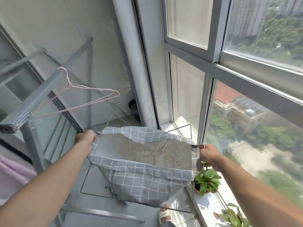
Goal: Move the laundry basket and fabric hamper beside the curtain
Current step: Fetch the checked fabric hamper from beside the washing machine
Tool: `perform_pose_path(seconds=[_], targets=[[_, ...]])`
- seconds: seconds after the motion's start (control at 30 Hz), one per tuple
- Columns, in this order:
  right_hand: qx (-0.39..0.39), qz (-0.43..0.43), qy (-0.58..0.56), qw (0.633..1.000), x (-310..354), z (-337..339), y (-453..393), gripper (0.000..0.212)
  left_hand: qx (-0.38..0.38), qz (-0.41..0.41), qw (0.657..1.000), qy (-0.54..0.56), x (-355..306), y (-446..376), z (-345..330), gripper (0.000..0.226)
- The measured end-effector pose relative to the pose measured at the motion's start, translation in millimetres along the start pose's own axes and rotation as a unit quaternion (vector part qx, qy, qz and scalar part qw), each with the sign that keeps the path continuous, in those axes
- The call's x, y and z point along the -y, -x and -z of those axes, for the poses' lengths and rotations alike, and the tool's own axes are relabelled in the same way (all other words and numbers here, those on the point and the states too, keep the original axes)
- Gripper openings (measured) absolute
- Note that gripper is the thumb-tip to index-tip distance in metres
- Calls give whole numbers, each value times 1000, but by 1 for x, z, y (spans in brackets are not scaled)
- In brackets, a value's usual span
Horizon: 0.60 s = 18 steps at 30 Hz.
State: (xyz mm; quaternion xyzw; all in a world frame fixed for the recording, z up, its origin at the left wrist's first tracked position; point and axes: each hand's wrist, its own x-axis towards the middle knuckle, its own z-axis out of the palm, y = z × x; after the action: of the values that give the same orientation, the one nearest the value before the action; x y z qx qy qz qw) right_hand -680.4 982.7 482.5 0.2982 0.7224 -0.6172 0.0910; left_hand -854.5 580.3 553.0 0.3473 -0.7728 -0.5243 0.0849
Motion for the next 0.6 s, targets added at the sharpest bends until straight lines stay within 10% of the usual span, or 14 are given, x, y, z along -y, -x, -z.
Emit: perform_pose_path(seconds=[0.27,0.6], targets=[[-21,-19,40,999,35,-8,-80,20,33,46,998,38,-6,-59,-61,11],[-48,3,77,996,103,-70,-208,13,55,138,988,38,-15,-163,-110,45]])
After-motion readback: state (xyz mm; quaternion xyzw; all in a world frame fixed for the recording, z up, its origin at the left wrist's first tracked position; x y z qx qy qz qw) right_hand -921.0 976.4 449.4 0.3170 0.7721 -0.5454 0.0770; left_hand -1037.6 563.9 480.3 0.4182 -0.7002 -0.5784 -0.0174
